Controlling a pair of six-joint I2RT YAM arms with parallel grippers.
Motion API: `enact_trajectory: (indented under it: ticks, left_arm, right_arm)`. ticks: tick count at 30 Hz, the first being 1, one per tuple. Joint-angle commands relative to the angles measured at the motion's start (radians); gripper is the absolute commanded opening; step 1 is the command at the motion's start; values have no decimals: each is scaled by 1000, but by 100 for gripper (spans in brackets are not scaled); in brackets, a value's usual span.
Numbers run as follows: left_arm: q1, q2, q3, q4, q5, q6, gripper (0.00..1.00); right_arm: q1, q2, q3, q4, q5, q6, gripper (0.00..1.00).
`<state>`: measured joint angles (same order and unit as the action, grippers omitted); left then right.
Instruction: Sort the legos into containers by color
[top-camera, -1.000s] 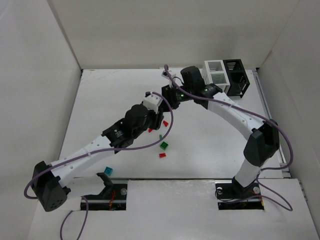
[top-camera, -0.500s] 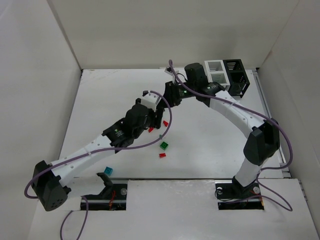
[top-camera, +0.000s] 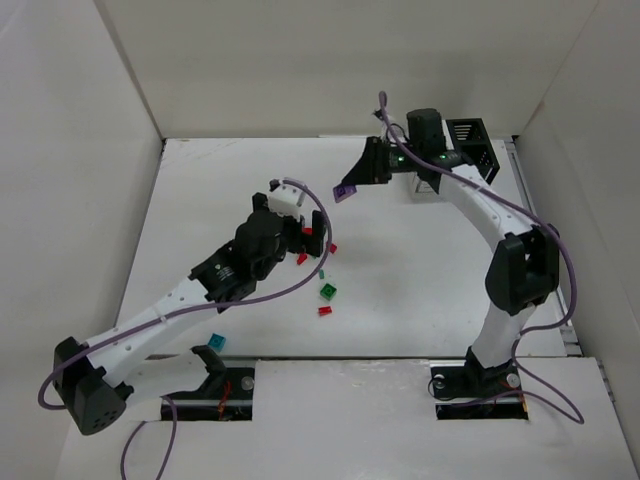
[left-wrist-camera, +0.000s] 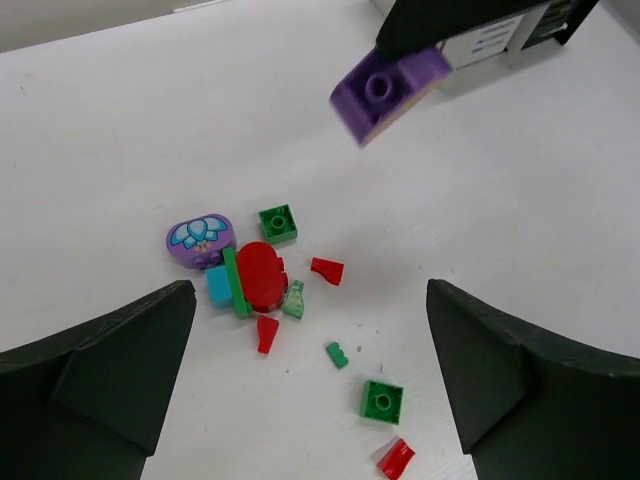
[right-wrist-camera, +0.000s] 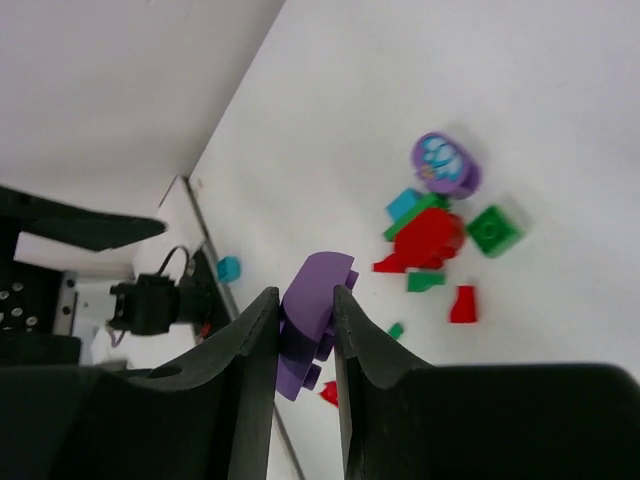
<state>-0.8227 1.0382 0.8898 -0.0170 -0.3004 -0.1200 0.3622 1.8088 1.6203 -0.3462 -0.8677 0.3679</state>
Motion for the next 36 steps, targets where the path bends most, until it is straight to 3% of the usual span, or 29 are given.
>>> enact_trajectory:
  ticks: [1, 8, 12, 15, 18, 25, 29, 36]
  left_arm:
    - [0, -85, -14, -9, -34, -98, 100]
    - [222, -182, 5, -283, -23, -447, 100]
    - [422, -176, -6, -392, 151, -590, 100]
    - [621, -109, -43, -451, 285, -619, 100]
    - [741, -57, -95, -483, 366, -653, 100]
    - [777, 22, -152, -622, 314, -783, 100]
    - [777, 45, -161, -693, 288, -826, 100]
    - [777, 0, -172, -762, 264, -846, 100]
  right_arm:
    - [-103, 10, 104, 40, 22, -15, 0]
    - [-311, 160, 383, -115, 340, -153, 0]
    - [-354, 294, 579, -198, 568, -208, 0]
    - [-378, 398, 699, -198, 581, -222, 0]
    - [-397, 481, 789, -198, 604, -222, 0]
    - [-397, 555, 802, -56, 679, -242, 5]
    - [-397, 564, 802, -56, 702, -253, 20]
    - [-397, 563, 759, -56, 670, -297, 54]
